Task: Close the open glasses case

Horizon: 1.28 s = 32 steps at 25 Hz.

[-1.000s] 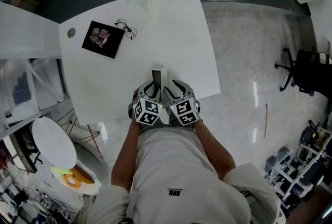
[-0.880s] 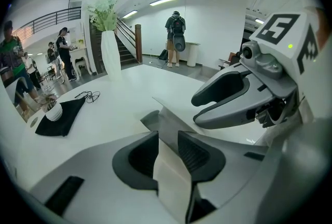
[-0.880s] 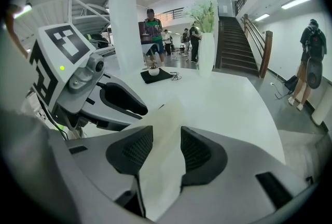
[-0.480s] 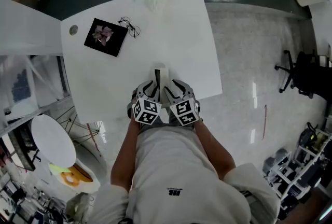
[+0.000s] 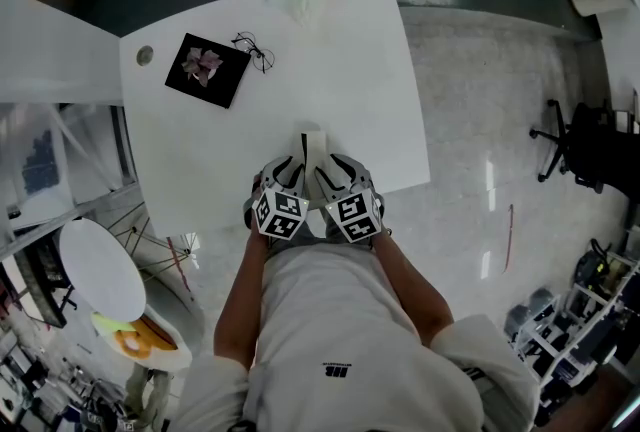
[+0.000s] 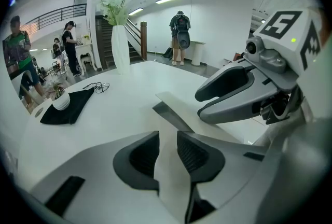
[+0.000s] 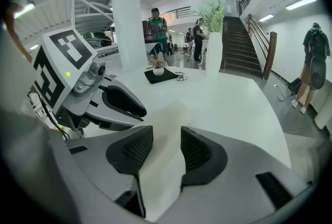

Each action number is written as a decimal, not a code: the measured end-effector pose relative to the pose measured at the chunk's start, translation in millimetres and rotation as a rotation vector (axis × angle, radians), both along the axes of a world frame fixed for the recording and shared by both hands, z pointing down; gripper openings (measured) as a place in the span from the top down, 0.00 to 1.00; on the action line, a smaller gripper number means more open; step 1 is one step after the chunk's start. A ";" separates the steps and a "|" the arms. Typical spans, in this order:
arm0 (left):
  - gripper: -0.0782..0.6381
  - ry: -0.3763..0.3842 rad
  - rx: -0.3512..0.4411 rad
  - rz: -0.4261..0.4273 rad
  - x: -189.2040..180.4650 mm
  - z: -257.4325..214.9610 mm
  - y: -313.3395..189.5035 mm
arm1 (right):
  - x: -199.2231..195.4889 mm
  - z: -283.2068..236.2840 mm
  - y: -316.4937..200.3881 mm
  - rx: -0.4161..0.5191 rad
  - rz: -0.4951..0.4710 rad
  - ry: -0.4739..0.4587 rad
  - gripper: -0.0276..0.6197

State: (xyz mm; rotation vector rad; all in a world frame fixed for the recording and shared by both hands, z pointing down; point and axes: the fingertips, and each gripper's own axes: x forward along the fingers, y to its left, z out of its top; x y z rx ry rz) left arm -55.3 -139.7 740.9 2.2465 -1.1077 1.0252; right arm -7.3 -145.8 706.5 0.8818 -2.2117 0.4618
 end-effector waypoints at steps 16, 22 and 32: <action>0.73 -0.024 -0.029 -0.021 -13.8 13.4 3.8 | -12.8 5.1 1.9 -0.002 -0.017 0.012 0.69; 0.73 -0.026 -0.035 -0.013 -18.3 18.3 4.4 | -18.2 9.4 1.9 -0.002 -0.015 0.028 0.69; 0.72 0.012 -0.026 0.021 -21.5 17.2 7.3 | -19.5 10.2 2.9 0.015 0.037 0.057 0.68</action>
